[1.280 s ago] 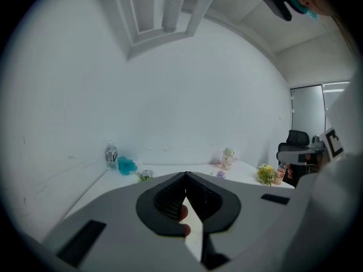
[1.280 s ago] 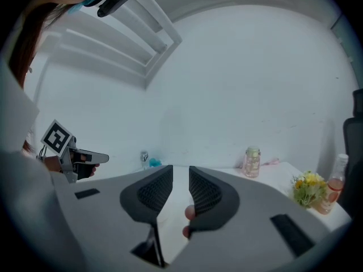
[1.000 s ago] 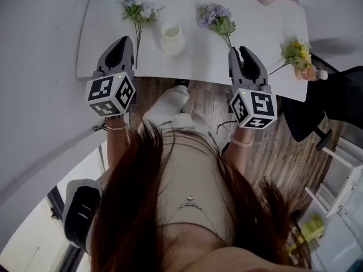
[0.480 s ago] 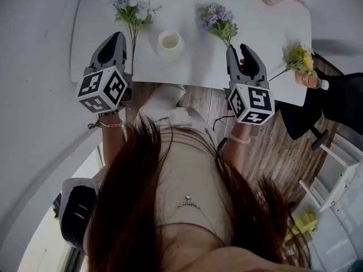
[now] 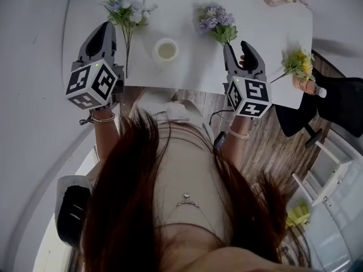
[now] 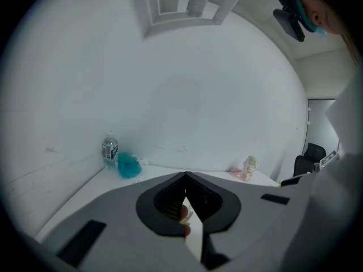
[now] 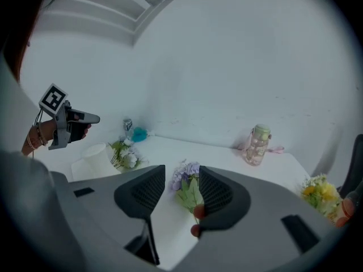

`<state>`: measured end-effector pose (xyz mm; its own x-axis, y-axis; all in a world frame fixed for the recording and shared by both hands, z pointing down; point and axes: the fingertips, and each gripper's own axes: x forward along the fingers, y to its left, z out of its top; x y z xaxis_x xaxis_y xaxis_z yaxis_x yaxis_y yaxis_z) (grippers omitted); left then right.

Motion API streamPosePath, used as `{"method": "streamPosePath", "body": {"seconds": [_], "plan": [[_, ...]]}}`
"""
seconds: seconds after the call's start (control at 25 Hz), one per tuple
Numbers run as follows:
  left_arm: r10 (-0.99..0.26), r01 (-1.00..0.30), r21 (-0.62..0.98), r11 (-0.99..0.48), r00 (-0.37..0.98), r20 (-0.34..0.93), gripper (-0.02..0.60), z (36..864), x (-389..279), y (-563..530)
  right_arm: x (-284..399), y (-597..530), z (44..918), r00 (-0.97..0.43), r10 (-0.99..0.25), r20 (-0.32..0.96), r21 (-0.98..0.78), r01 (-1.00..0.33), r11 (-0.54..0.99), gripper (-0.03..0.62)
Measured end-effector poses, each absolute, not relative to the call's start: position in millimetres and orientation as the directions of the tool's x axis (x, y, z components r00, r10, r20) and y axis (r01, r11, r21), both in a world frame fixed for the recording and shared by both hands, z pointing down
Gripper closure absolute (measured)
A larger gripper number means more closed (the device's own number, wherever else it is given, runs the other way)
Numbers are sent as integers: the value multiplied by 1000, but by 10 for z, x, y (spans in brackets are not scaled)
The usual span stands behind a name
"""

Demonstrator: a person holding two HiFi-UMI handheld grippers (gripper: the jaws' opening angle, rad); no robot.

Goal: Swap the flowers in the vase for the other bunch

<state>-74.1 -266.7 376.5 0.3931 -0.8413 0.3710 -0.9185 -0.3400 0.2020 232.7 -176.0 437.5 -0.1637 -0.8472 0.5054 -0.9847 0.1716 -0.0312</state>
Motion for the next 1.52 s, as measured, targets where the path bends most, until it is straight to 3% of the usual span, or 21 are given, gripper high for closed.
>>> {"method": "streamPosePath", "body": {"seconds": [0.28, 0.8, 1.52], "plan": [[-850, -935, 206, -288, 349, 396, 577, 3881, -872, -2831, 2366, -1923, 4607, -161, -802, 576, -2, -981, 195, 381], [-827, -906, 307, -290, 399, 397, 578, 4011, -807, -3061, 2371, -2168, 5052, -174, -717, 675, -27, -977, 211, 325], [-828, -930, 275, -246, 349, 439, 578, 4149, -904, -3267, 2440, -2344, 5620, -203, -573, 794, -76, -968, 238, 273]]}}
